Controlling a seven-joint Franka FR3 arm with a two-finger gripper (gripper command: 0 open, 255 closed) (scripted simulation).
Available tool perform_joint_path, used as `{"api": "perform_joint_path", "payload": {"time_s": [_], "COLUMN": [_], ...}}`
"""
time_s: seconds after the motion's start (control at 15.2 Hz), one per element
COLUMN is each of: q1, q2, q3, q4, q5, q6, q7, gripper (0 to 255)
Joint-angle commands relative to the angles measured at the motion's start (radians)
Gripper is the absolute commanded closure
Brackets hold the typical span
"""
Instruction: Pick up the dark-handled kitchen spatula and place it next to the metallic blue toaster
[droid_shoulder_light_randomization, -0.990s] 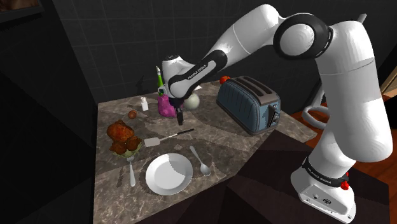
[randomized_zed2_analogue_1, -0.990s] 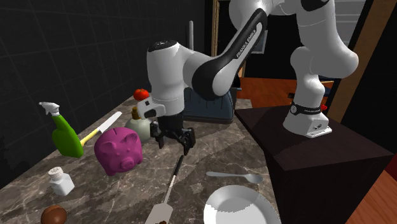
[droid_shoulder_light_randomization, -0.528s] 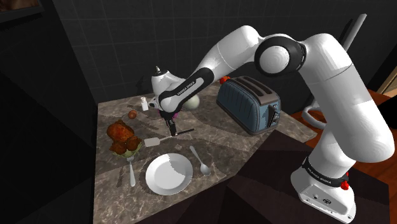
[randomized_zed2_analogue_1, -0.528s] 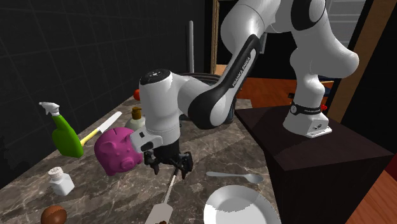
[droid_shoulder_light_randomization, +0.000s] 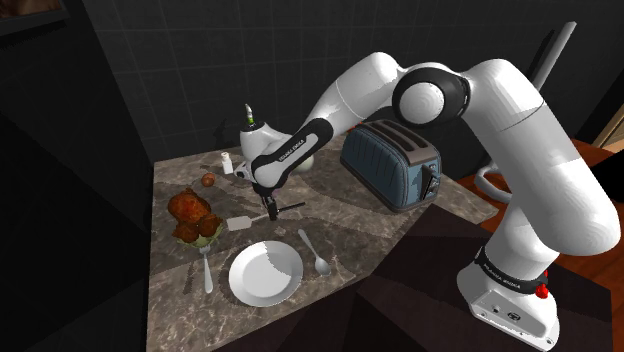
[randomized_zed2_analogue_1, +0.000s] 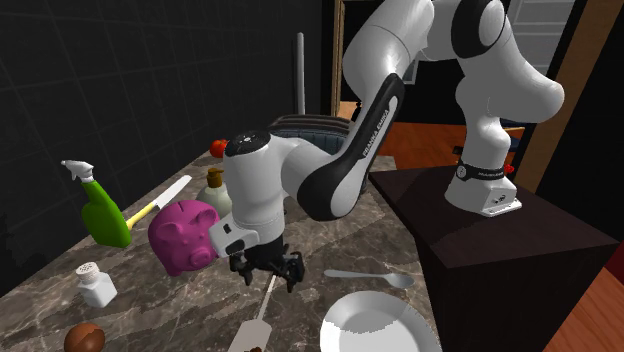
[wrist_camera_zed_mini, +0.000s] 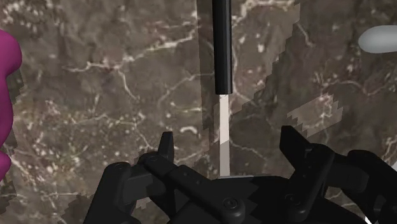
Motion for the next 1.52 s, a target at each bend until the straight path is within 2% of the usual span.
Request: {"api": "perform_joint_path", "payload": {"time_s": [0.0, 0.26, 0.33, 0.92, 1.45], "q1": [0.000, 0.000, 0.000, 0.000, -0.006], "q2": [0.002, 0.002, 0.002, 0.002, -0.076], "q3": [0.000, 0.000, 0.000, 0.000, 0.008], "q4": [0.002, 0.001, 0.001, 0.002, -0.017], "q5": [0.000, 0.000, 0.000, 0.000, 0.009], "q6": [0.001, 0.001, 0.001, 0.001, -0.059], "q7": [0.000, 0.000, 0.000, 0.000, -0.008], "gripper": [0, 0, 255, 255, 255]}}
